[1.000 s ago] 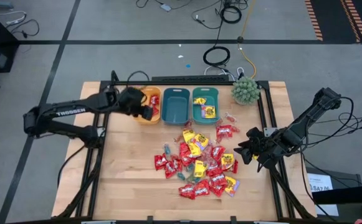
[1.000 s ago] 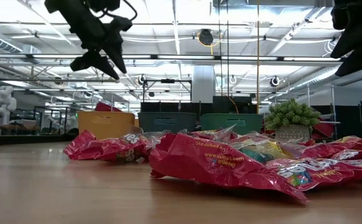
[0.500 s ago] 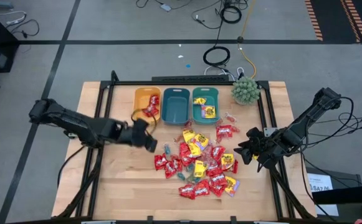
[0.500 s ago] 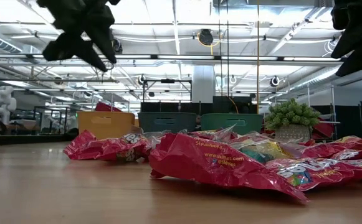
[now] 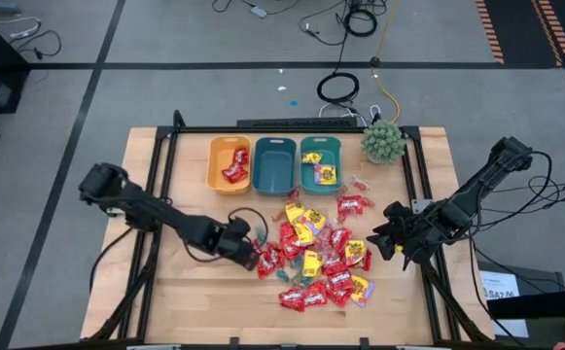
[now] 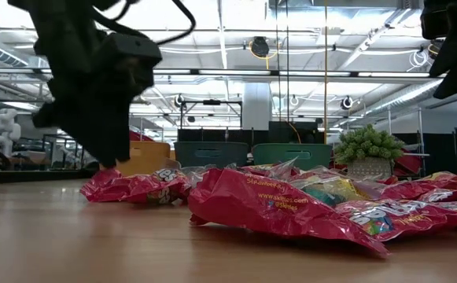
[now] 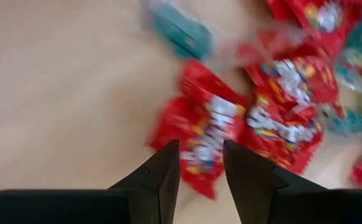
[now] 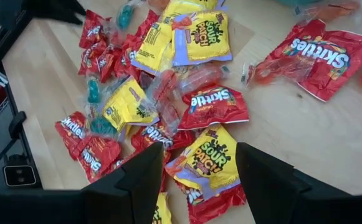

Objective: Sort candy
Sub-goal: Put the red candy into the yellow bin

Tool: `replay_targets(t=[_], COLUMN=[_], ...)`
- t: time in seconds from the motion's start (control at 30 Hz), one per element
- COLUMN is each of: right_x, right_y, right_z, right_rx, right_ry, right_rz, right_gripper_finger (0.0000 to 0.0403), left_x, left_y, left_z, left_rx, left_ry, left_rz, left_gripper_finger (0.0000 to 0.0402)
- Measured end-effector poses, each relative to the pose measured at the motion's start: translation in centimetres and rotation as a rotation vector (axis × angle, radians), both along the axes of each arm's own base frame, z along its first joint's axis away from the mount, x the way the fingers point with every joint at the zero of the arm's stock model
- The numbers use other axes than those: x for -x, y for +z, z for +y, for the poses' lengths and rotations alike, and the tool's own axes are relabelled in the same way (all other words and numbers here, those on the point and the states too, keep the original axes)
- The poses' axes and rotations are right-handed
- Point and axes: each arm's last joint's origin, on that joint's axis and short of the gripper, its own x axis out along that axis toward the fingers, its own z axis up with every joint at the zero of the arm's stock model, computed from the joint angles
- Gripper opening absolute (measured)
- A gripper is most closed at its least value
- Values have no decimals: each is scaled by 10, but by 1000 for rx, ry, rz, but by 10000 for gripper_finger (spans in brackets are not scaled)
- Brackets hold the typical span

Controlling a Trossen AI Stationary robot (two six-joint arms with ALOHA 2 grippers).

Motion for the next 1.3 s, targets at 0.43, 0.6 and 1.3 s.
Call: replay_targets(t=[0.43,0.6,1.3], right_x=[0,0,0], right_y=[0,0,0], right_z=[1,1,1], right_rx=[-12,-8,-3], right_ry=[22,27,23], right_rz=[12,13,9], right_gripper_finger=[194,194,194], left_x=[-16,-12,7], left_y=[-37,-38,115], left_z=[-8,-6,30], left_rx=[68,74,-115], left_ry=[11,66,-29], left_rz=[47,92,-24], left_gripper_finger=[122,38,2])
